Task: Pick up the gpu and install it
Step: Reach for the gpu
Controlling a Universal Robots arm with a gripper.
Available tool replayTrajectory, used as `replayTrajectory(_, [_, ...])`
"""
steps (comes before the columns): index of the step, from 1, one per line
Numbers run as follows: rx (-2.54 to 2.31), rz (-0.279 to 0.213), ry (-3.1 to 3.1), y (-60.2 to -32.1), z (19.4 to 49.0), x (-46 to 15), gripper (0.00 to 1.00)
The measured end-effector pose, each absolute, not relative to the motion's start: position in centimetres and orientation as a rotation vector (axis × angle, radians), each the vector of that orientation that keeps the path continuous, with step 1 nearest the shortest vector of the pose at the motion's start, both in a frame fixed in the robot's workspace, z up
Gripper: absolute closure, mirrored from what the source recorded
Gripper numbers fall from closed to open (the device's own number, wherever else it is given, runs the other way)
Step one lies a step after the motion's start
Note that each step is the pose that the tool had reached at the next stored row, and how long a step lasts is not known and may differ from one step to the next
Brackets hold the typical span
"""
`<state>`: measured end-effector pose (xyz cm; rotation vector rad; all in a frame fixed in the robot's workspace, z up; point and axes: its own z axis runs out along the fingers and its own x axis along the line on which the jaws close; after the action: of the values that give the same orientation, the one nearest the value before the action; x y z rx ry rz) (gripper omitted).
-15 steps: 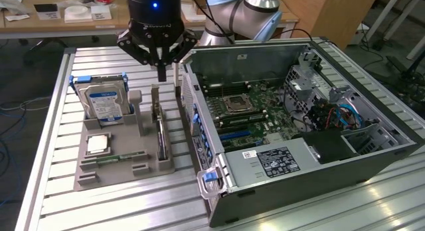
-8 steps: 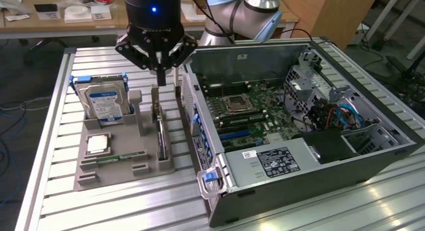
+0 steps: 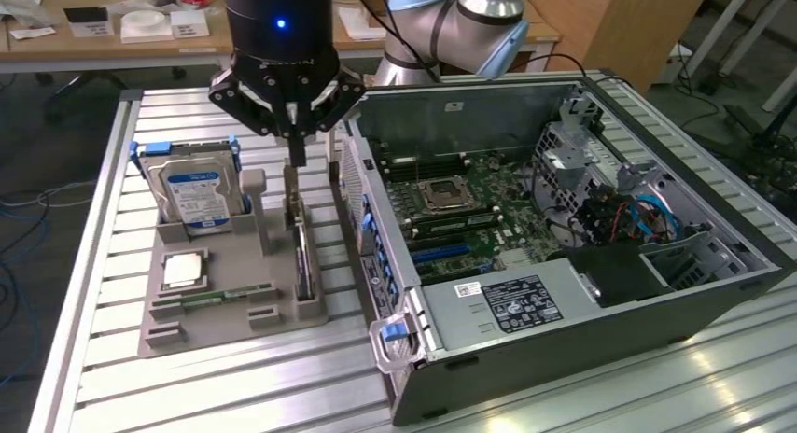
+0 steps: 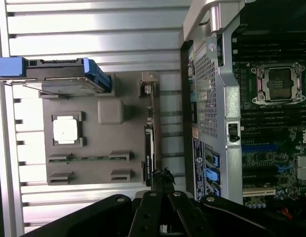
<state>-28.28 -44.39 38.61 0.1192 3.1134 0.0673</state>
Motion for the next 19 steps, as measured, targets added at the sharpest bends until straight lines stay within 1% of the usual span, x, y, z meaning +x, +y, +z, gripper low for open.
replayTrajectory(19, [0.119, 0.067, 3.113, -44.68, 38.06, -28.88, 0.89])
